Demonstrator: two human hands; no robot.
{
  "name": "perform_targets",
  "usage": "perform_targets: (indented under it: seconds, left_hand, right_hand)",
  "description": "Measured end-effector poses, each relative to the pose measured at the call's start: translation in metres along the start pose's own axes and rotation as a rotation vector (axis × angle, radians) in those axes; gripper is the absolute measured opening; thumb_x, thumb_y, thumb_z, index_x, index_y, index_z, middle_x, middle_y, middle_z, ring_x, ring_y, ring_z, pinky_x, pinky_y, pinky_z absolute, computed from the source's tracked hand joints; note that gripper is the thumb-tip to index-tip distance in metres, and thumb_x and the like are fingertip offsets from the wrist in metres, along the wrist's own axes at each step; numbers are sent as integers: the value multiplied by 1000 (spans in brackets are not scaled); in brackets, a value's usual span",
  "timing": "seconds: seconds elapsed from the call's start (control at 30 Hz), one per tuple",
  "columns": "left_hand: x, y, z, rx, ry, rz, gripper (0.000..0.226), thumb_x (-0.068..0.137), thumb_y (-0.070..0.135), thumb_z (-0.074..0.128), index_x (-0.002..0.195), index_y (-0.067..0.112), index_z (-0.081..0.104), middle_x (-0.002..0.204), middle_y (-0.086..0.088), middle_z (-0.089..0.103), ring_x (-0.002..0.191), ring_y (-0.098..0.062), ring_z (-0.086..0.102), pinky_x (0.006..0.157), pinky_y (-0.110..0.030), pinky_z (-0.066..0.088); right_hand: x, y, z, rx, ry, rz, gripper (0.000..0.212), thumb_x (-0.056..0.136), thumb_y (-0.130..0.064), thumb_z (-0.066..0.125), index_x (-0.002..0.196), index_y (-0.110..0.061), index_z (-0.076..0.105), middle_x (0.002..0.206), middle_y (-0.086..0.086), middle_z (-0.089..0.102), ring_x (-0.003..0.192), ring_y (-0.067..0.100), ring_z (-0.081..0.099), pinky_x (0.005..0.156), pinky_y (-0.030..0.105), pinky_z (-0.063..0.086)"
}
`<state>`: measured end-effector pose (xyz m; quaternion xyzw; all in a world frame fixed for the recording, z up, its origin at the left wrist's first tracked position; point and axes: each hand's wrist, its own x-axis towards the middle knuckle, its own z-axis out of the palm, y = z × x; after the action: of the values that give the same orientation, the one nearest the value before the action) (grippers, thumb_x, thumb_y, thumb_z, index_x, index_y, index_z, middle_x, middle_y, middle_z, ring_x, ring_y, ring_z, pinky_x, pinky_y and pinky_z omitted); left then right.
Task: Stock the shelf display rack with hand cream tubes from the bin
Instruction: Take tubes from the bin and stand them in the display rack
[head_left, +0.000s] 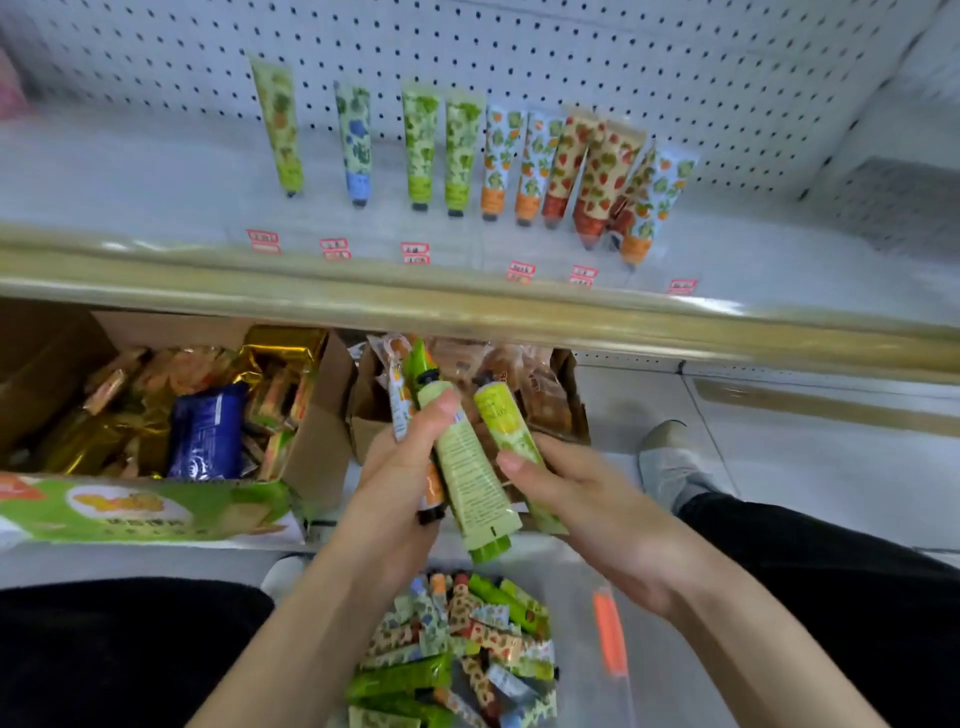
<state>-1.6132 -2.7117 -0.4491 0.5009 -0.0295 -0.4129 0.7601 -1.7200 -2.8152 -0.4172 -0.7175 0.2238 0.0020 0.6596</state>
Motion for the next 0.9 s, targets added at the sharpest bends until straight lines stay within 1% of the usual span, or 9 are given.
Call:
perform_targets:
  seconds: [0.1, 0.17, 0.37, 0.47, 0.53, 0.63, 0.7, 0.8, 0.9]
  left_hand:
    - [0, 37, 3, -22, -19, 159, 43, 61, 40, 69, 90, 9, 66, 79, -7, 73, 75, -18, 72, 64, -29, 58]
    - [-1, 62, 3, -49, -14, 232, 47, 52, 41, 71, 87, 10, 65, 73, -3, 71, 69, -15, 71, 64, -27, 57]
    - [1, 131, -15, -44, -50, 401, 57, 53, 42, 77, 100, 15, 62, 70, 3, 68, 63, -11, 66, 65, -30, 55]
    - [12, 157, -31, -42, 8, 458, 50, 52, 38, 71, 97, 16, 63, 66, 6, 67, 59, -9, 65, 63, -28, 54]
    - [22, 170, -43, -64, 36, 487, 50, 51, 38, 71, 96, 17, 64, 66, 7, 67, 59, -9, 64, 61, -29, 54]
    - [41, 191, -59, -78, 58, 527, 39, 50, 40, 71, 85, 23, 66, 66, 8, 66, 59, -10, 62, 62, -30, 50]
    - [54, 205, -66, -126, 55, 576, 33, 53, 37, 69, 82, 21, 64, 64, 7, 64, 57, -9, 61, 63, -29, 49]
    - [70, 220, -76, -218, 20, 625, 29, 58, 31, 67, 83, 17, 62, 65, 5, 62, 57, -9, 60, 56, -24, 51]
    - [80, 226, -85, -222, 24, 635, 28, 57, 31, 69, 82, 19, 65, 67, 6, 62, 58, -9, 60, 54, -22, 51]
  right_hand:
    - [1, -40, -7, -95, 25, -113, 19, 93, -25, 52, 102, -32, 67, 80, -12, 67, 70, 2, 60, 65, 15, 50]
    - [3, -70, -6, -145, 29, -199, 15, 88, -22, 56, 83, -32, 66, 62, -12, 59, 56, 2, 55, 55, 14, 48]
    - [28, -153, -7, -183, 107, -356, 23, 79, -19, 64, 98, -6, 61, 73, 13, 69, 55, 16, 66, 52, 19, 52]
    - [49, -181, -9, -209, 67, -292, 43, 61, -18, 69, 101, -4, 61, 82, 15, 74, 75, 22, 72, 67, 22, 58]
    - [64, -196, -6, -301, 38, -242, 47, 56, -19, 71, 101, -6, 63, 85, 13, 75, 82, 22, 73, 64, 23, 58]
    - [87, -220, 0, -564, 71, -241, 43, 55, -29, 74, 92, -9, 66, 78, 10, 75, 74, 16, 74, 57, 28, 59]
    - [104, -238, 6, -744, 122, -289, 33, 60, -29, 75, 84, -7, 68, 71, 7, 74, 64, 12, 72, 61, 20, 58]
    - [132, -261, 19, -947, 174, -410, 20, 68, -29, 78, 71, -11, 69, 58, -1, 71, 45, 0, 61, 42, 7, 44]
    - [164, -278, 29, -1087, 206, -479, 20, 71, -34, 77, 69, -16, 68, 59, -4, 70, 43, -6, 55, 39, 5, 36]
